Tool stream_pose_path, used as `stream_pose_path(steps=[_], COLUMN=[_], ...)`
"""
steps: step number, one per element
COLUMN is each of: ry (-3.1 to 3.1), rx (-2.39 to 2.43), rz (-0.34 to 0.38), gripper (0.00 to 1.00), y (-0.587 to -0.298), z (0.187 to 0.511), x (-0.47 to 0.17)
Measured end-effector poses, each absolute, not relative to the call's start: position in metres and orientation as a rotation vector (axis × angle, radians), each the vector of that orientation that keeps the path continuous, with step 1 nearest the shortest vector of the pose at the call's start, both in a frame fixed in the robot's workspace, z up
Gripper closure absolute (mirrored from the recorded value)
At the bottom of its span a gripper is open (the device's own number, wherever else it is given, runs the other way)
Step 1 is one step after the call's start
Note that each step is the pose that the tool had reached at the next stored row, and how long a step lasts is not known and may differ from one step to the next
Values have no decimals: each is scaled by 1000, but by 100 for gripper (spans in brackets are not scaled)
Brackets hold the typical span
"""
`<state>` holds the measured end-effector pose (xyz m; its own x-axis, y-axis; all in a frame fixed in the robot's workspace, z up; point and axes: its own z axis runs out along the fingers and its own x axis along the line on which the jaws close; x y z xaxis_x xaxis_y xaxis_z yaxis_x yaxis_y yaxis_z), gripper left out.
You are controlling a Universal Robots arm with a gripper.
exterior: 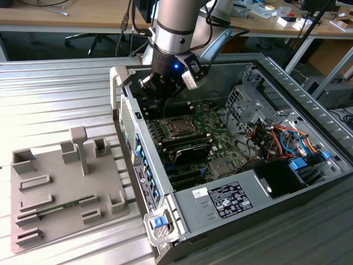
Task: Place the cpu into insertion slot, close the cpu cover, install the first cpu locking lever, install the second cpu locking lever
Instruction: 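Install the first cpu locking lever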
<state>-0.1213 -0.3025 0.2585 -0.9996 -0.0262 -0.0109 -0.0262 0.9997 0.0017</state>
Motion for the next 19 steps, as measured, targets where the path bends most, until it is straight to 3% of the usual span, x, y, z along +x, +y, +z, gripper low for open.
stream_pose_path(steps=[19], ry=[3130], rx=[-41], rz=[3], gripper=[89], y=[-303], z=[259], x=[-92])
